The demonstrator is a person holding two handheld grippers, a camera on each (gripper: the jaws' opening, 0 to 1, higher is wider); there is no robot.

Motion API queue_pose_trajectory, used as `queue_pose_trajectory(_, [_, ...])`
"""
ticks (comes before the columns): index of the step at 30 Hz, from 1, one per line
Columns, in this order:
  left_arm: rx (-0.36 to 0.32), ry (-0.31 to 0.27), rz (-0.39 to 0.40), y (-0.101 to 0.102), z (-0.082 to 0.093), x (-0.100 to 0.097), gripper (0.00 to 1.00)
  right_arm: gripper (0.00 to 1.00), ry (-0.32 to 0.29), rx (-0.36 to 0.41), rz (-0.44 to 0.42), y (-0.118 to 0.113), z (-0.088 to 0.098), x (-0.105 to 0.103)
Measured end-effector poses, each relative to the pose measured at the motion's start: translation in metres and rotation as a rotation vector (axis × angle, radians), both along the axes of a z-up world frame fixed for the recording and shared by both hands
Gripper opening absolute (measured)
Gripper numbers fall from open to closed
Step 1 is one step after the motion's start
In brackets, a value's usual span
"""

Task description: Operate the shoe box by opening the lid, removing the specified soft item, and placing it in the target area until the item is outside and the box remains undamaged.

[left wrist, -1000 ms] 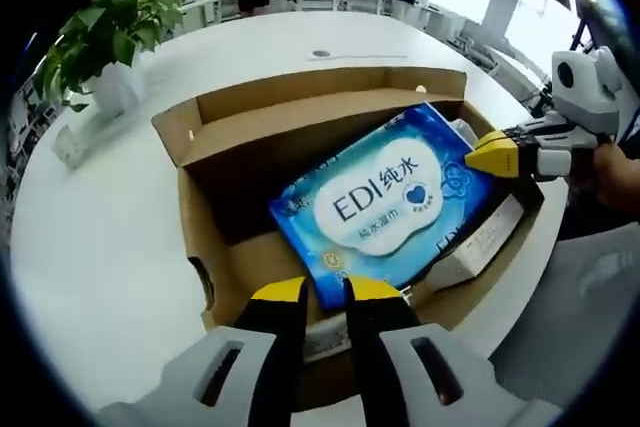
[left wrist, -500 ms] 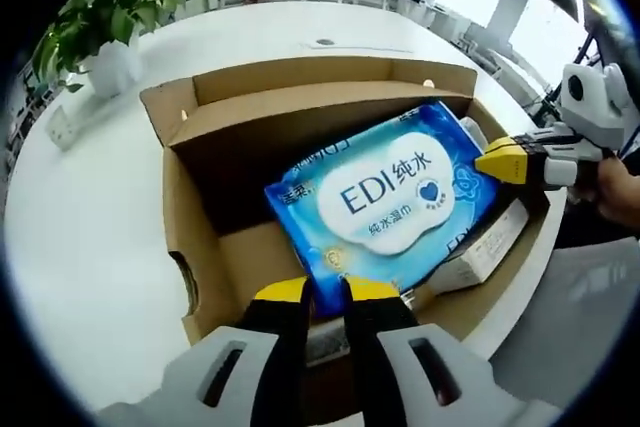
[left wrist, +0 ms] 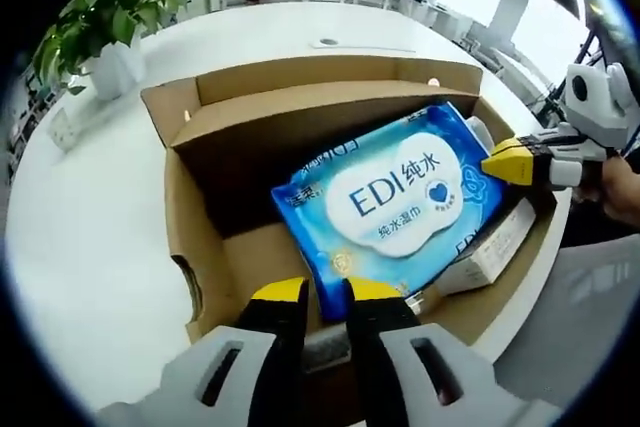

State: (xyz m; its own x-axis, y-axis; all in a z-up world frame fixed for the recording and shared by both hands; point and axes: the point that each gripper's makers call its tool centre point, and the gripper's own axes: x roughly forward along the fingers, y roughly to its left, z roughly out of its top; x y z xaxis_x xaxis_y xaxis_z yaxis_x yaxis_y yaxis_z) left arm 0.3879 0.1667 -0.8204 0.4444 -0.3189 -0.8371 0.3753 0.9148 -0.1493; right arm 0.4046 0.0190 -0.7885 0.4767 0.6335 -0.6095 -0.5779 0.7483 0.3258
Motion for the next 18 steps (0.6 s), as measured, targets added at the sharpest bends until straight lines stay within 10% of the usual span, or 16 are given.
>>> queue_pose_trajectory(18, [0.046, 0.01, -0.027, -0.008, -0.006, 0.001, 0.0, 0.0, -0.002, 0.009, -0.001, 0.0, 0.0, 0.0])
